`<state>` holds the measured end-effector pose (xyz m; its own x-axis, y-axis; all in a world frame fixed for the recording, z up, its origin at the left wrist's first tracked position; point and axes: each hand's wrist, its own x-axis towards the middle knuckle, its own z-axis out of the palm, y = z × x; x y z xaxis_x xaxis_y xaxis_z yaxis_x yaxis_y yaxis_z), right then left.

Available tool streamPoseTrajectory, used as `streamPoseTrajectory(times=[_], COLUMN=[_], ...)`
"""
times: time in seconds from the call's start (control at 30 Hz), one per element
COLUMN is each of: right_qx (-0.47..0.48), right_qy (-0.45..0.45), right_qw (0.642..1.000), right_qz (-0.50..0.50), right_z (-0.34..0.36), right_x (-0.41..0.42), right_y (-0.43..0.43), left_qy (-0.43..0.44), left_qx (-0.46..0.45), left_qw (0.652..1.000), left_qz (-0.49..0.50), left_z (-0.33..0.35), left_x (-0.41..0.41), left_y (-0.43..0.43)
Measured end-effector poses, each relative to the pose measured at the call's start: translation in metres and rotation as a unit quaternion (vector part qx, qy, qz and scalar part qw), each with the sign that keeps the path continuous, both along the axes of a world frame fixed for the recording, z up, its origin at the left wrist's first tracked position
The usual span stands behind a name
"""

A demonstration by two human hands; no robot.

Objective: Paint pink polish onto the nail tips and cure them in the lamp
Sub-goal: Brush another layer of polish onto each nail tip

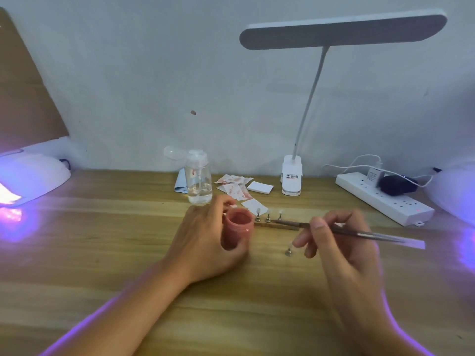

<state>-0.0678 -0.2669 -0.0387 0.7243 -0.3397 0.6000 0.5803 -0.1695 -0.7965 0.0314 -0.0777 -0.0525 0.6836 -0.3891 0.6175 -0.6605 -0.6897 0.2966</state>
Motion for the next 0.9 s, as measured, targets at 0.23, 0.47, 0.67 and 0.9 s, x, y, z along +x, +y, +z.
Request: streamPoseTrajectory(times=[0.23, 0.47, 0.67, 0.9], right_qx=[0.160, 0.142, 0.157, 0.172], right_qy=[0.132, 0.190, 0.182, 0.172], right_qw=[0.978, 0.971, 0.970, 0.970], right_qz=[0.028, -0.014, -0.032, 0.009], right_z=[-0.001, -0.006, -0.007, -0.005], right_x=[0.010, 0.015, 0.018, 0.018], right_y=[-0.023, -0.026, -0.026, -0.023], left_qy=[0.125, -0.004, 0.132, 0.215], left_qx=[-0.047, -0.004, 0.044, -0.012], left_qw=[0.986, 0.998, 0.989, 0.973], left_qz=[0.097, 0.070, -0.054, -0.080], left_z=[-0.009, 0.001, 0.004, -0.009], left_x=[0.019, 0.007, -0.019, -0.010], left_y=[0.014, 0.006, -0.038, -0.062])
